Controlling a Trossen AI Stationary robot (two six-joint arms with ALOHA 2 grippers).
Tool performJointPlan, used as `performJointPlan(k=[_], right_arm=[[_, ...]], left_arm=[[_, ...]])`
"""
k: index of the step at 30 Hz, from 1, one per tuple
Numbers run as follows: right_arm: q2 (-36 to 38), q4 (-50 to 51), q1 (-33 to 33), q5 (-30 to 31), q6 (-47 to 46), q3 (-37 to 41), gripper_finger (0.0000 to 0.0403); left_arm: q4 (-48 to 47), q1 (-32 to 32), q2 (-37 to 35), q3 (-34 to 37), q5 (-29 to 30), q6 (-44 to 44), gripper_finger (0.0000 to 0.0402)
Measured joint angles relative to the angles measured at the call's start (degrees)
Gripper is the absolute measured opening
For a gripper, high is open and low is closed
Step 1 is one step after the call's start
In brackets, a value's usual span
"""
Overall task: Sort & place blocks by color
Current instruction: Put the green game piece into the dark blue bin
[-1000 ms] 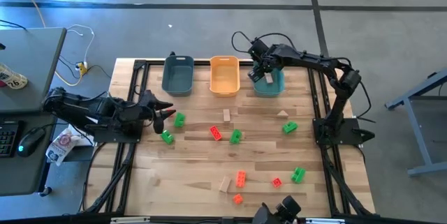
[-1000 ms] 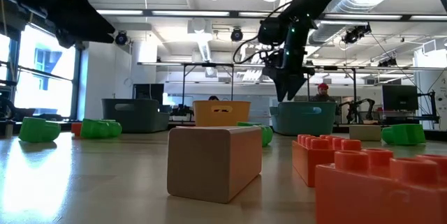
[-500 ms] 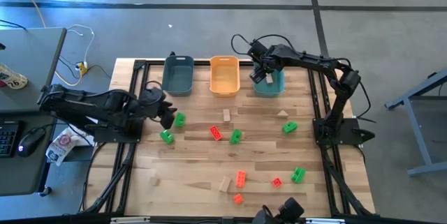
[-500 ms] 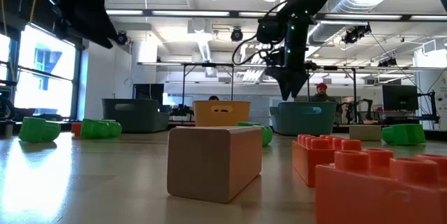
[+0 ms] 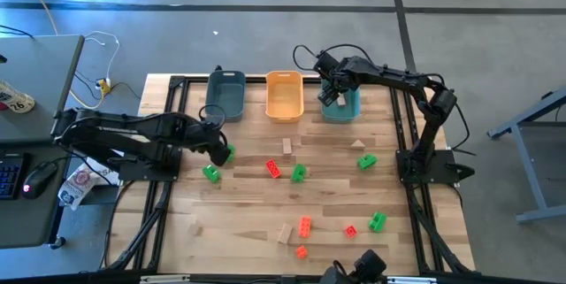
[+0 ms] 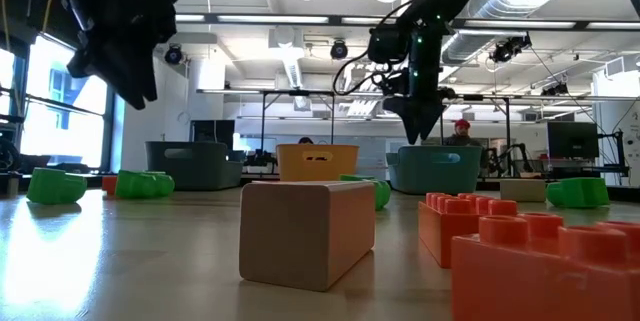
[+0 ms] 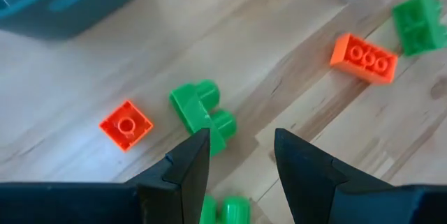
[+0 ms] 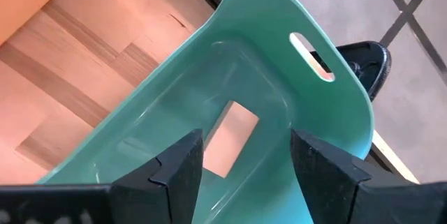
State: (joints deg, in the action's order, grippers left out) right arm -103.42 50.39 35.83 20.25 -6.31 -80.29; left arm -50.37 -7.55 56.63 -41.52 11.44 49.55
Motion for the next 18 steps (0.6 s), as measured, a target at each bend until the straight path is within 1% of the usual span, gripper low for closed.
performJointPlan(k=[4,9,12,18], right_arm=[[0.0,0.0,0.0,1.8,0.4,0.0,0.0200],[0.0,0.0,0.0,2.1,1.4,0.0,0.0200],[0.0,0.0,0.0,2.3,1.7,0.0,0.0200],[0.0,0.0,0.0,2.3,1.9,0.0,0.0200]], left_arm=[[0.0,-0.9,2.2,0.0,-1.1,-1.1,0.0146],[0.0,-1.8,4.4,0.0,-1.1,-0.5,0.0154],[0.0,-2.5,5.5,0.0,-1.1,-0.5,0.0169],[0.2,-4.2,9.0,0.0,-2.4,-0.2,0.0213]])
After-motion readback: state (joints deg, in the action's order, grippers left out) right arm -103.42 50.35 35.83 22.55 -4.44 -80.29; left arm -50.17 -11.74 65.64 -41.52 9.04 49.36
